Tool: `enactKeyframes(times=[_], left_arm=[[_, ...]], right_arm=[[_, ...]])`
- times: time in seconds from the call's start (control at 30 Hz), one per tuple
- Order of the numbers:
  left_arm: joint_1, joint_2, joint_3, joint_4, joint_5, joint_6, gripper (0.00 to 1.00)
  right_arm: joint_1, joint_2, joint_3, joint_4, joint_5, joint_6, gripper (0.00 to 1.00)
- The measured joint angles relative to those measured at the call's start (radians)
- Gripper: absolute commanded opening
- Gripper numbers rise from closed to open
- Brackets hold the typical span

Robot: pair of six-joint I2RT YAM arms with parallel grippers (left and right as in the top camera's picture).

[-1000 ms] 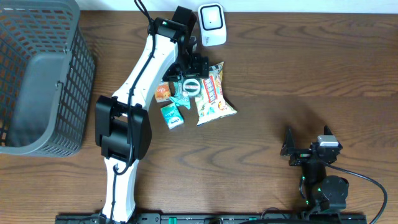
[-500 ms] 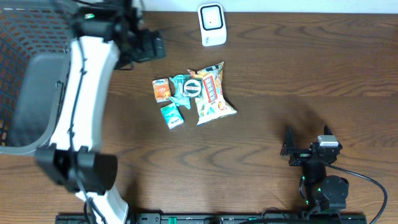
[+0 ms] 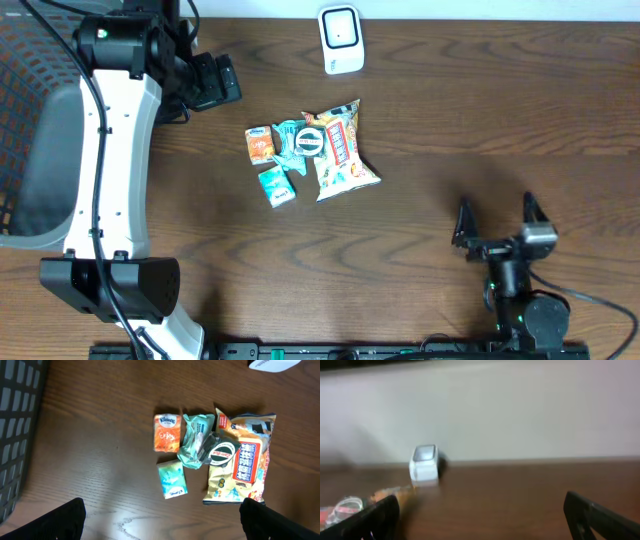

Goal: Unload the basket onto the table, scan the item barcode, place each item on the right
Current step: 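Reach the right gripper toward the large yellow-white snack bag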

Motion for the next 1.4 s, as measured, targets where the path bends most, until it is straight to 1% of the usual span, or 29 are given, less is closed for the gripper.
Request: enactKeyframes(times=[0.2,0.27,0.37,0.47,0.53,0.67,0.83,0.87,1.03,1.17,1.3,1.4], left_arm=[[0.000,0.000,0.000,-0.001,0.000,0.000,0.97],[0.000,0.000,0.000,-0.001,0.000,0.000,0.97],[0.000,0.000,0.000,0.000,0.000,0.000,0.97],[0.000,0.000,0.000,-0.001,0.000,0.000,0.97],[0.000,0.000,0.000,-0.001,0.000,0.000,0.97],[0.000,0.000,0.000,0.000,0.000,0.000,0.97],[0.000,0.000,0.000,0.000,0.000,0.000,0.97],[0.000,0.000,0.000,0.000,-0.001,0.000,0.97],[0.000,0.000,0.000,0.000,-0.001,0.000,0.97],[0.000,0.000,0.000,-0.001,-0.001,0.000,0.97],[0.000,0.000,0.000,0.000,0.000,0.000,0.97],[0.000,0.000,0.000,0.000,-0.001,0.000,0.97]], right_arm=[[0.000,-0.003,0.001,0.378,-0.042,0.030,0.99],[0.000,-0.003,0.002,0.436,-0.049,0.035,0.99],[0.000,0.018,0.035,0.455,-0.053,0.039,0.99],[0.000,0.110,0.142,0.438,-0.075,0.017,0.99],[0.000,0.224,0.276,0.391,-0.120,-0.048,0.99],[0.000,0.514,0.592,0.122,-0.235,-0.142,0.99],[0.003,0.869,0.944,-0.227,-0.365,-0.182,0.99],[0.009,0.956,1.033,-0.329,-0.385,-0.187,0.99],[0.063,1.287,1.356,-0.688,-0.424,-0.202,0.99],[0.099,1.478,1.482,-0.816,-0.463,-0.201,0.99],[0.123,1.654,1.500,-0.823,-0.558,-0.202,0.99],[0.135,1.747,1.500,-0.823,-0.624,-0.179,0.99]])
